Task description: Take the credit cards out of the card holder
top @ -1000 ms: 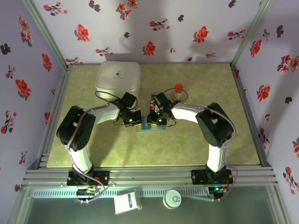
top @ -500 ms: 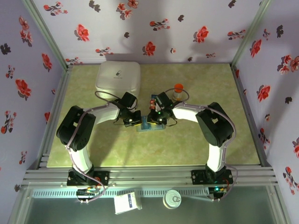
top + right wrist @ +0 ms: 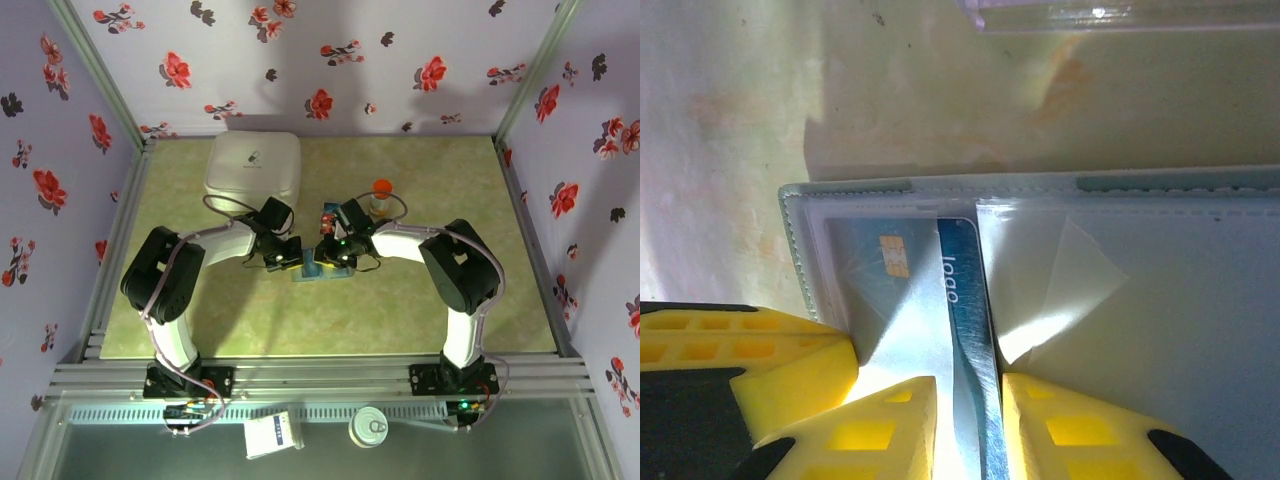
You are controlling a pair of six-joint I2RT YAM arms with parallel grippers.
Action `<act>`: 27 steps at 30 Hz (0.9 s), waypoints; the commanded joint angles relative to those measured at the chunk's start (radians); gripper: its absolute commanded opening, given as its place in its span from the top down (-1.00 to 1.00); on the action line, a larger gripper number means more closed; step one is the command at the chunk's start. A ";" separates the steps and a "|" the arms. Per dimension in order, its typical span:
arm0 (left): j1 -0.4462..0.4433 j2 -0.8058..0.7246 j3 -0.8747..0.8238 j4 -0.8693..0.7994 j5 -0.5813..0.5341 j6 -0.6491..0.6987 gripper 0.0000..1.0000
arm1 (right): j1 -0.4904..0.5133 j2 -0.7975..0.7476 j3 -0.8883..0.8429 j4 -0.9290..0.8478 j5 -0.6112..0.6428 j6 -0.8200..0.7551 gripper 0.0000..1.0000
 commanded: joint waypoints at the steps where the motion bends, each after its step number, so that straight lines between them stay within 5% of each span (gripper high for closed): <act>1: -0.005 0.034 -0.001 -0.069 -0.042 0.030 1.00 | -0.002 0.027 -0.017 0.032 -0.035 0.023 0.51; 27: -0.004 0.045 0.014 -0.092 -0.065 0.018 1.00 | -0.046 -0.024 -0.105 0.250 -0.166 0.082 0.80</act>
